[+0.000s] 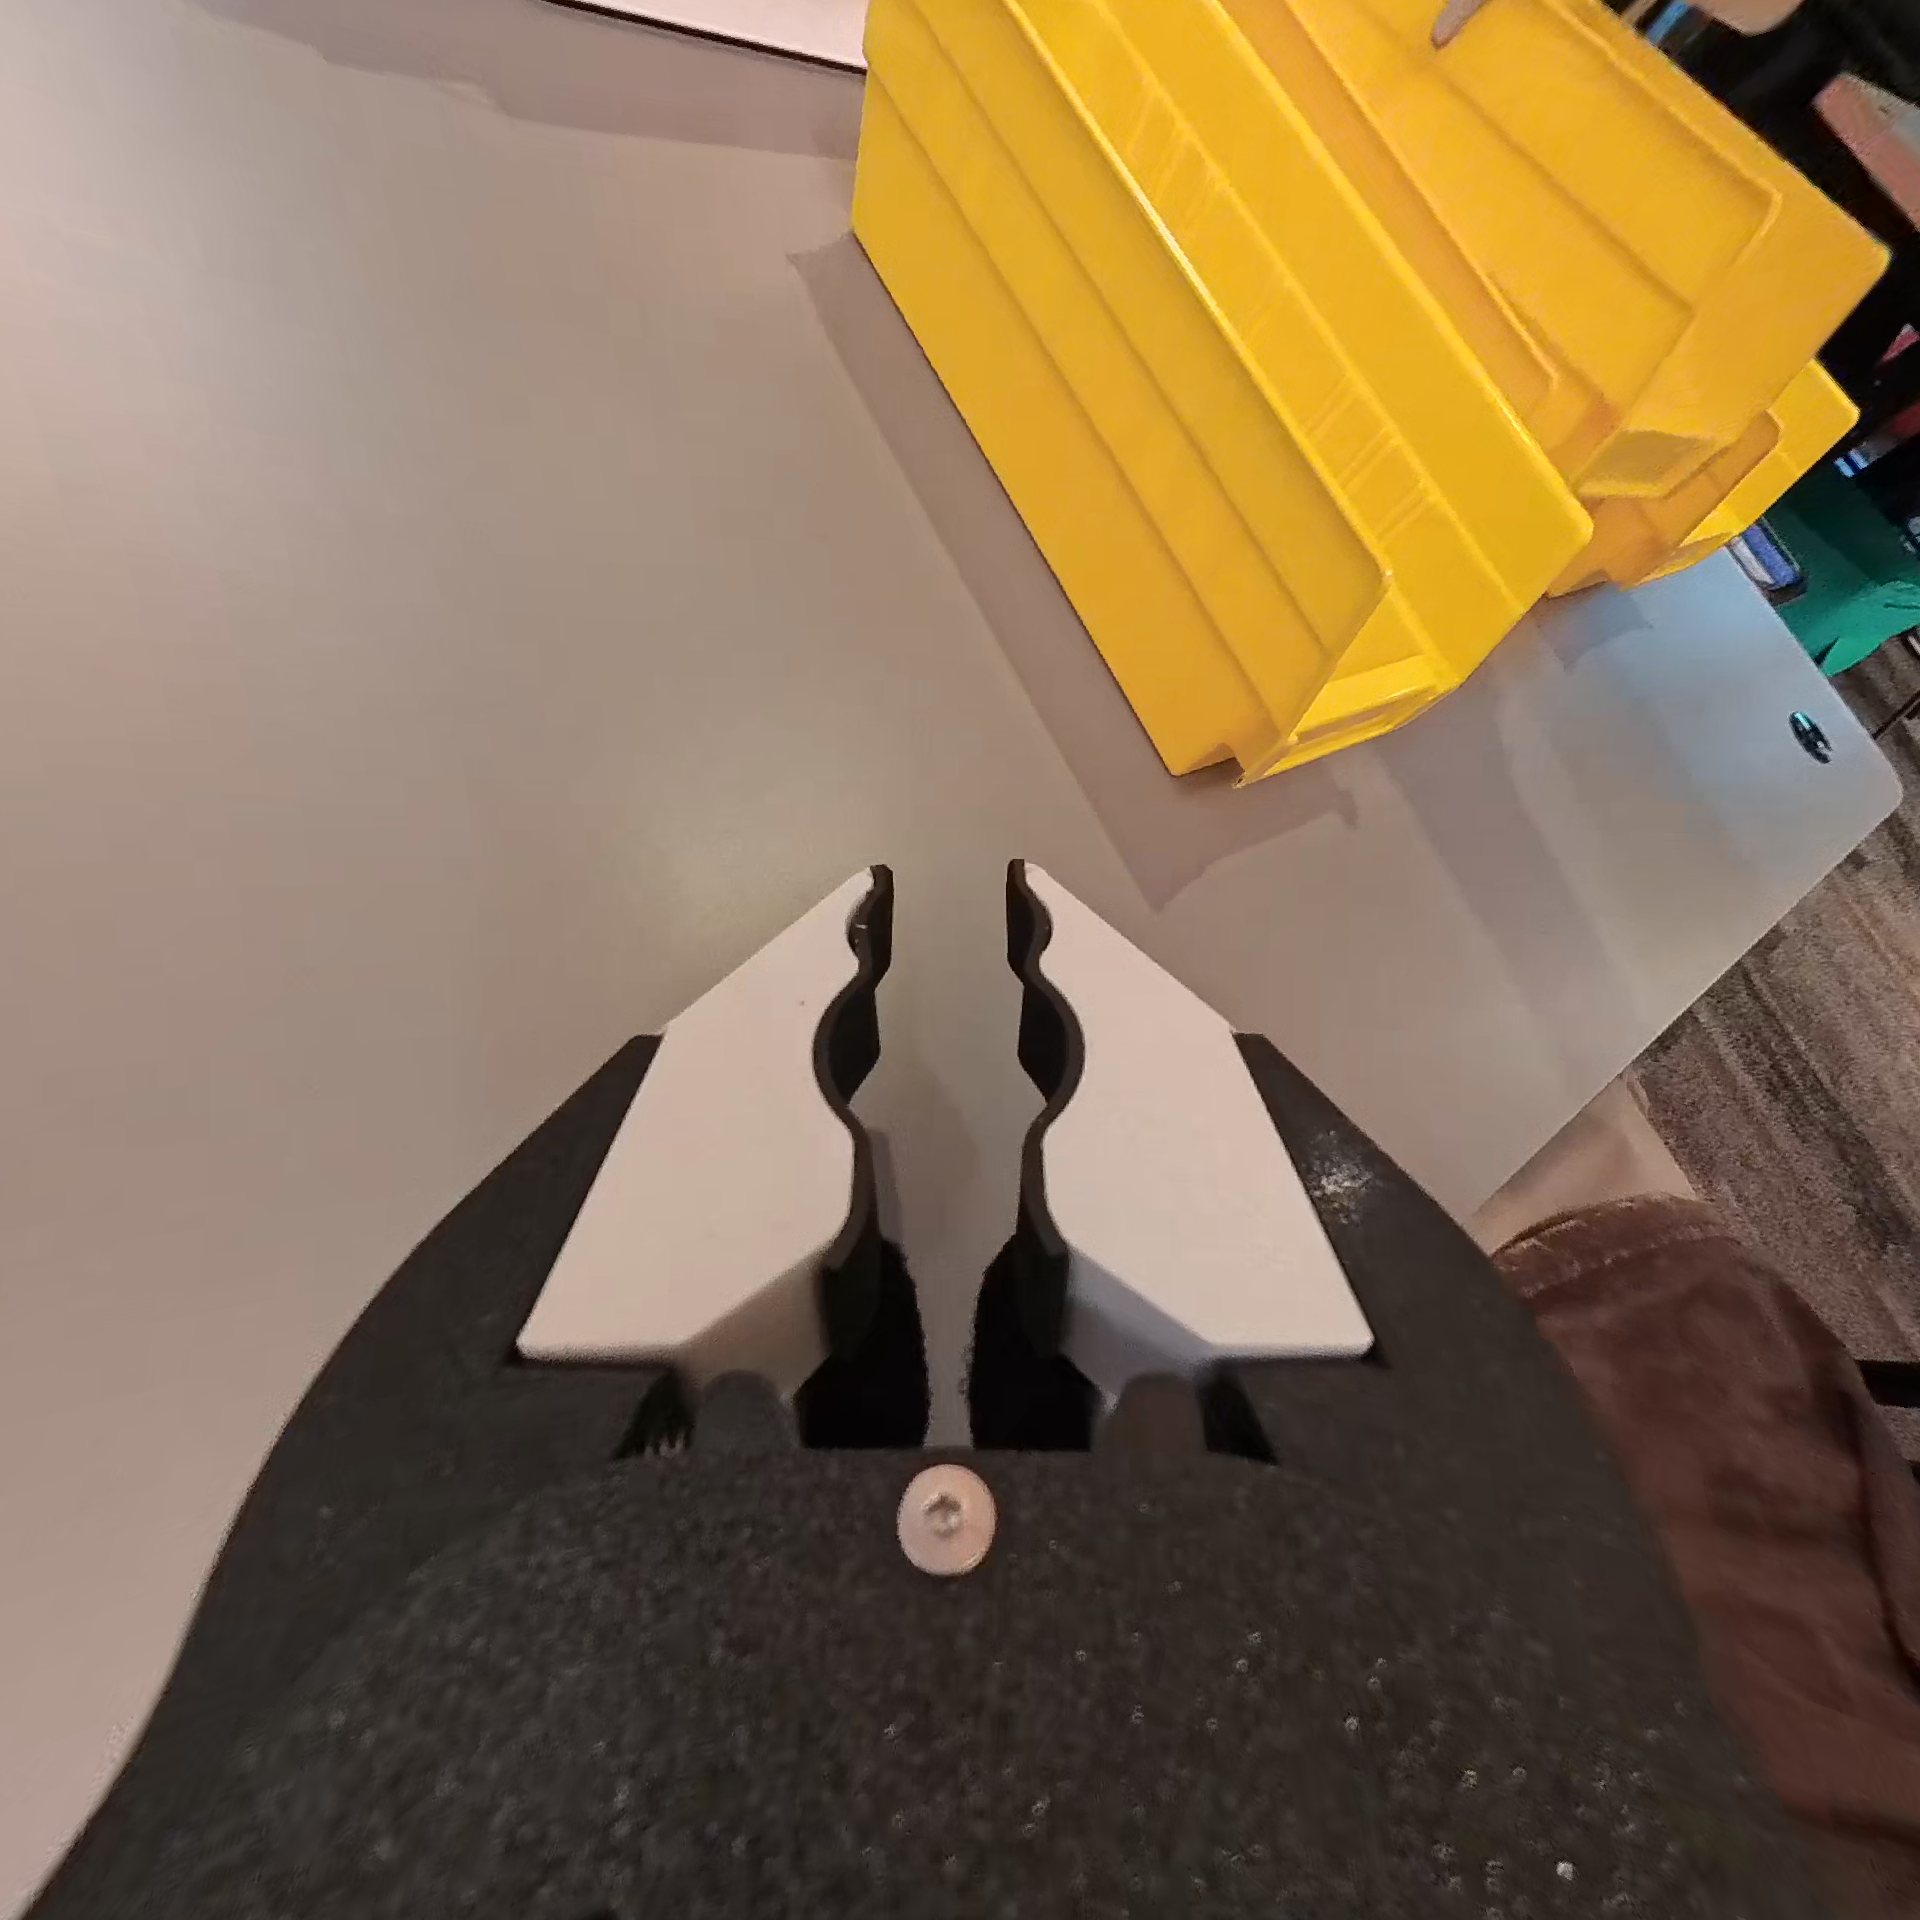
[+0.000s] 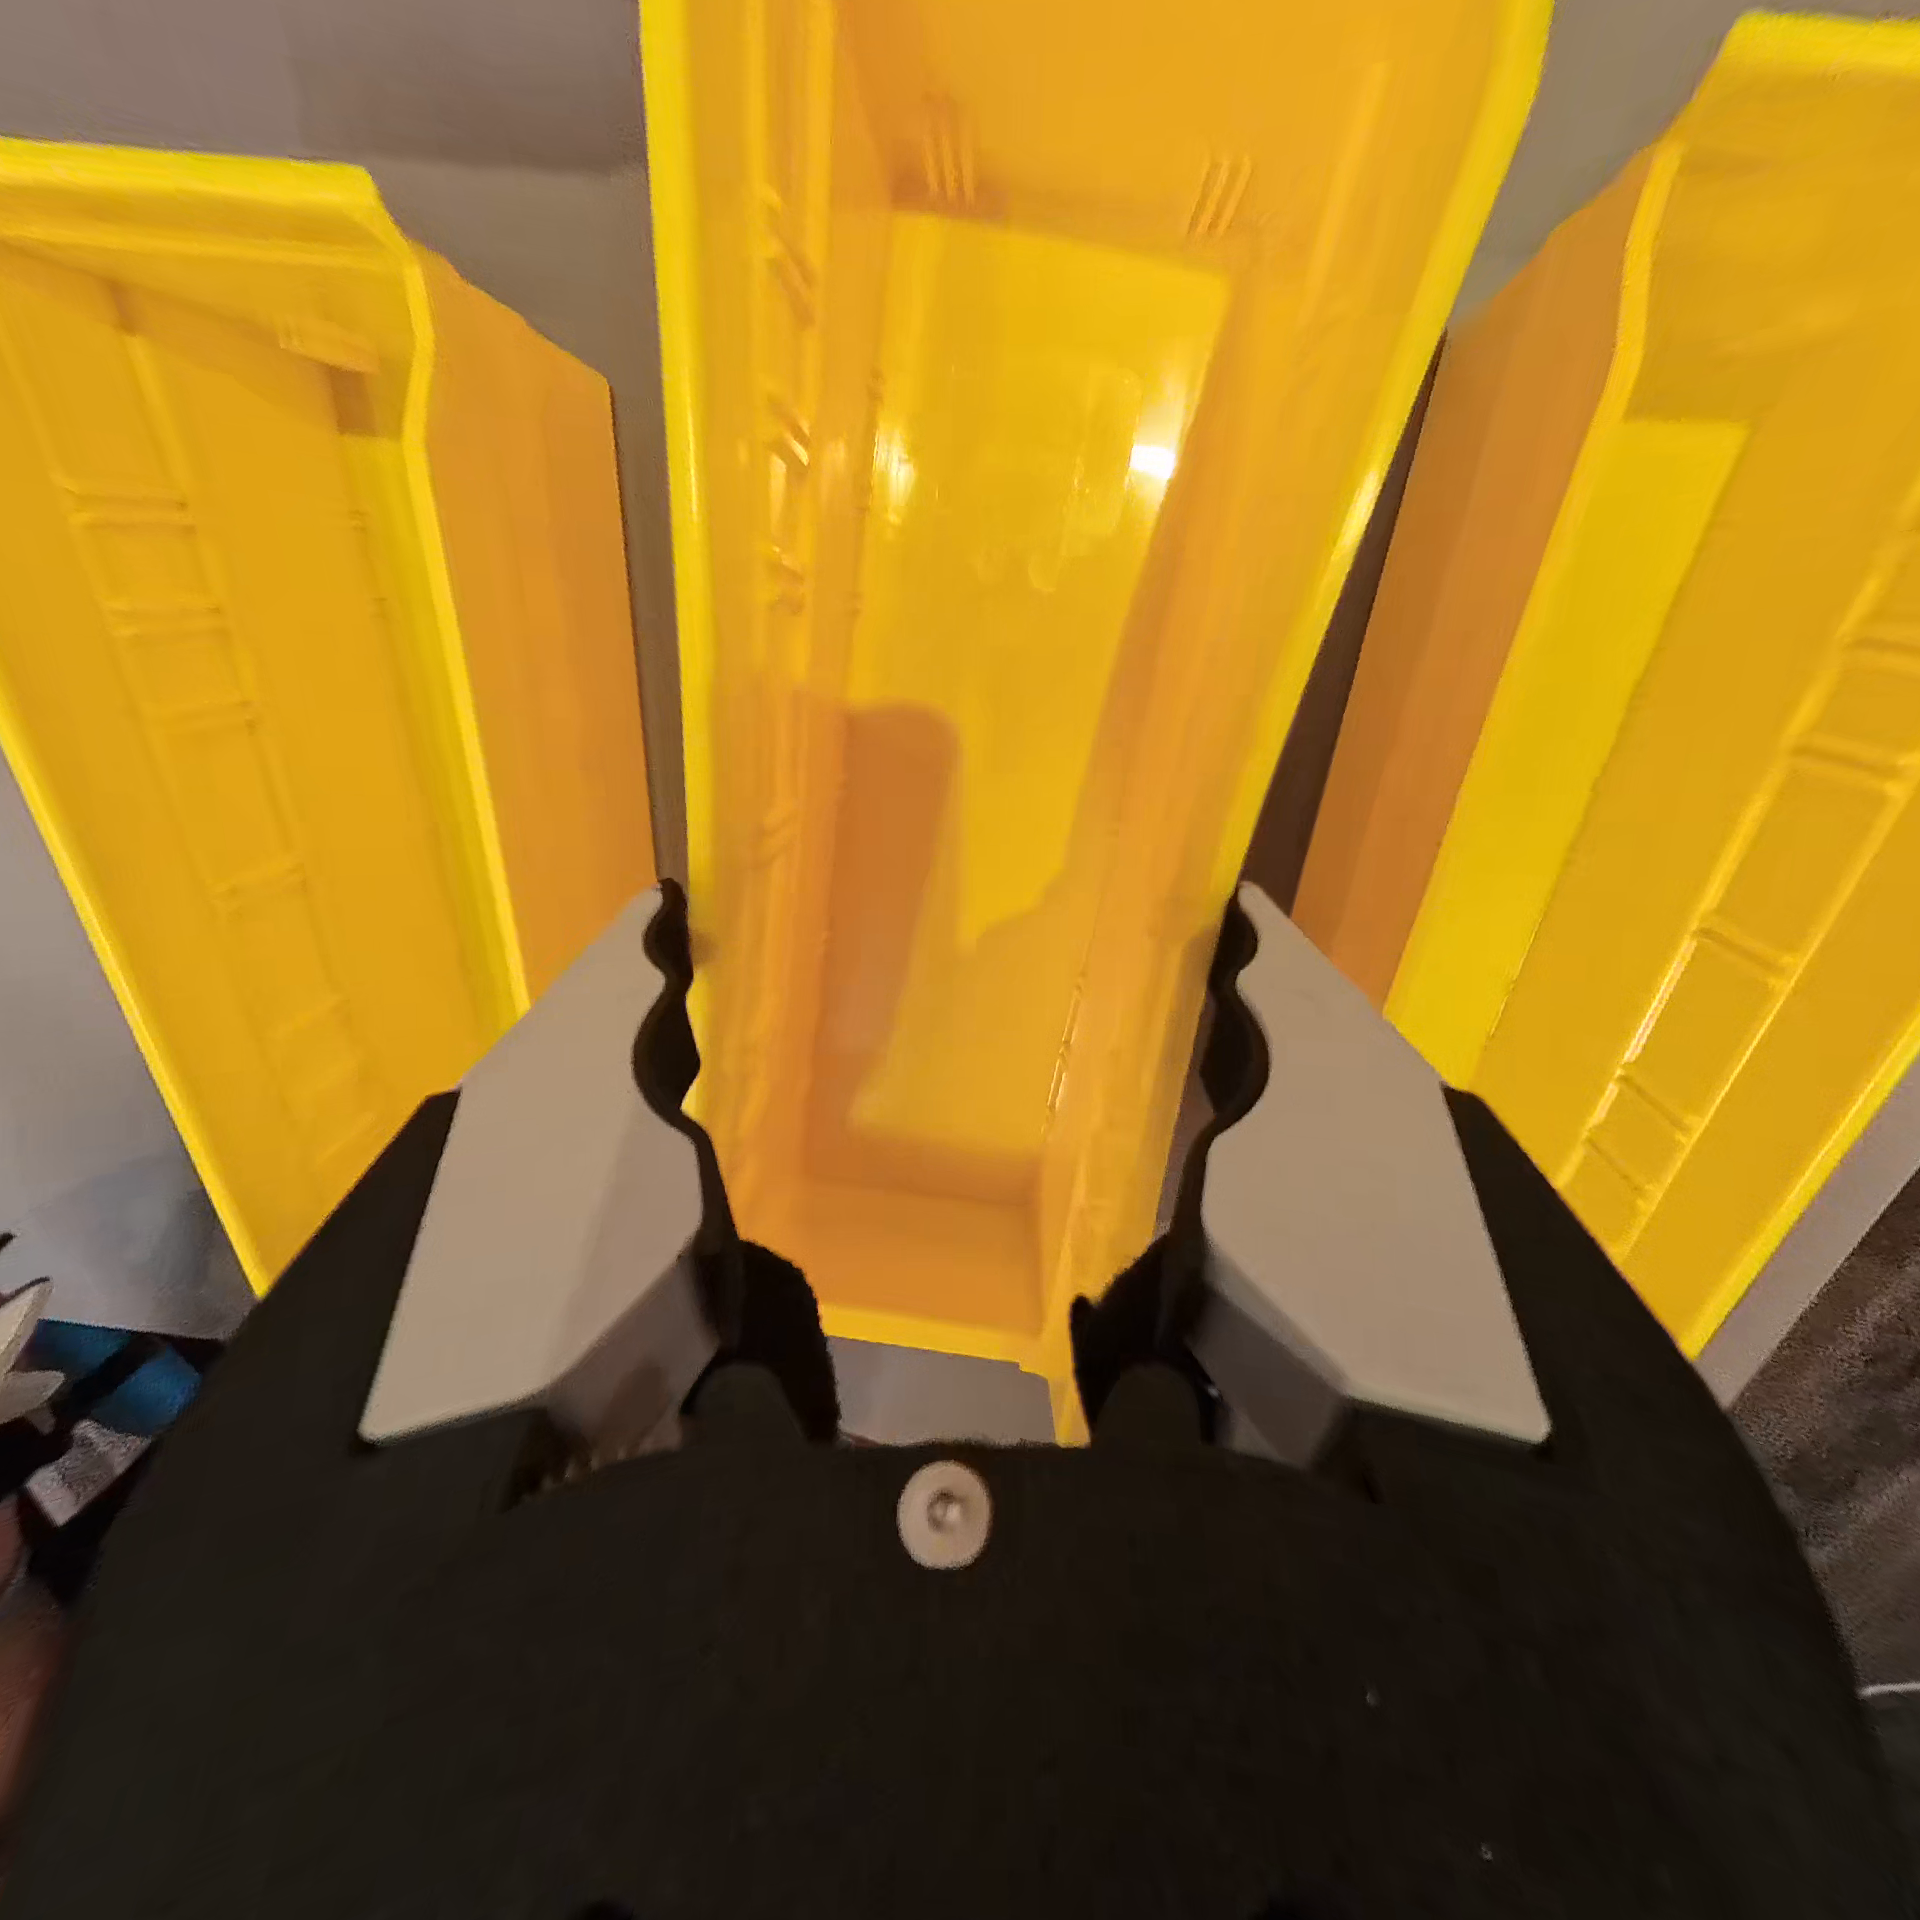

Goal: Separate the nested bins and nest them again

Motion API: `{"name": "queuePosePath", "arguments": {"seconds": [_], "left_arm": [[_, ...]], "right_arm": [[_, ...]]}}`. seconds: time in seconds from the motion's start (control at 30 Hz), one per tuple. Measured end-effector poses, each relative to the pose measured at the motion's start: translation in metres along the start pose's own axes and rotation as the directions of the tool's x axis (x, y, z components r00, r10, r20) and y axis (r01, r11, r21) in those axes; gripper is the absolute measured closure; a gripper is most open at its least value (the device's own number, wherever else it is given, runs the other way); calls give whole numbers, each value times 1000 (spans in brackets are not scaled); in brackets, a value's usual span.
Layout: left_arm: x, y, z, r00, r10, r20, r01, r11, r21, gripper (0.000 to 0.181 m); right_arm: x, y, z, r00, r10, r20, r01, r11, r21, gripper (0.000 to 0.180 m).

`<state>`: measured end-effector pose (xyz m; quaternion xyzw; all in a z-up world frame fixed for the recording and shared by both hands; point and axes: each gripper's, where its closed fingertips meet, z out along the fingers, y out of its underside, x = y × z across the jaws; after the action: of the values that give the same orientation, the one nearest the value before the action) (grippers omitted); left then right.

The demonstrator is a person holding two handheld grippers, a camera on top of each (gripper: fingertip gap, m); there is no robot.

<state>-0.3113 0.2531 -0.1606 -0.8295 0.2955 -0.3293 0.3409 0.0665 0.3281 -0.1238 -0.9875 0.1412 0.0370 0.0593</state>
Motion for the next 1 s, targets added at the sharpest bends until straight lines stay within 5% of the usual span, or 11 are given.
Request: {"name": "queuePosePath", "arguments": {"seconds": [0.33,1.0], "left_arm": [[7,0,4,1000,9,-8,-9,1000,-9,162],[2,4,3,1000,10,6,-9,1000,-26,162]], "right_arm": [[4,-7,-25,1000,13,6,-14,987,158,82],[2,-13,4,1000,-10,-15,12,987,162,67]]}}
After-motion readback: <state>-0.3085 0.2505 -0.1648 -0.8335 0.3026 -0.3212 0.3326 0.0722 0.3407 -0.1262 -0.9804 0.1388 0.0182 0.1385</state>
